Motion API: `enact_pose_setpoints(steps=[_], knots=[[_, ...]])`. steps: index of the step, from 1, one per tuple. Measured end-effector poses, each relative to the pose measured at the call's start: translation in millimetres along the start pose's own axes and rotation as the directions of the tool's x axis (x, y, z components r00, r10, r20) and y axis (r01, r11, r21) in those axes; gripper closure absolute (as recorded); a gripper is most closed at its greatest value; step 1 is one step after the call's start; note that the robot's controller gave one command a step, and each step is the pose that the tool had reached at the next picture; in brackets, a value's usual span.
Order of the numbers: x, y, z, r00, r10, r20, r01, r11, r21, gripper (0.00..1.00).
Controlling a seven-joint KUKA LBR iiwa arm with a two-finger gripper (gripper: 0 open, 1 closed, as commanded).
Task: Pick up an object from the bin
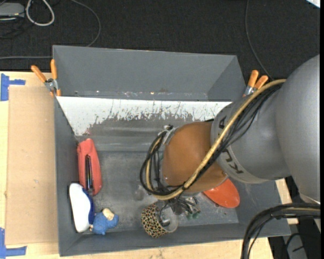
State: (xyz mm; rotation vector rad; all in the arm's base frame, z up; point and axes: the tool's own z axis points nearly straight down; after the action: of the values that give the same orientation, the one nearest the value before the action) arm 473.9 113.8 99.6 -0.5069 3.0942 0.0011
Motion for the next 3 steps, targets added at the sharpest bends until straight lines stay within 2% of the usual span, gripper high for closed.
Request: enact_pose_setpoints(steps=[1,2,3], knots=[[-0.5,-15.6,28.4,0.969,0.246,0.011,-0.246,0.969,0.001,0.00],[4.0,-17.2,29.9,0.985,0.170,0.002,-0.170,0.985,0.000,1.00],[4.1,-17.9,29.5,0.987,0.158,0.003,-0.158,0.987,0.000,1.00]])
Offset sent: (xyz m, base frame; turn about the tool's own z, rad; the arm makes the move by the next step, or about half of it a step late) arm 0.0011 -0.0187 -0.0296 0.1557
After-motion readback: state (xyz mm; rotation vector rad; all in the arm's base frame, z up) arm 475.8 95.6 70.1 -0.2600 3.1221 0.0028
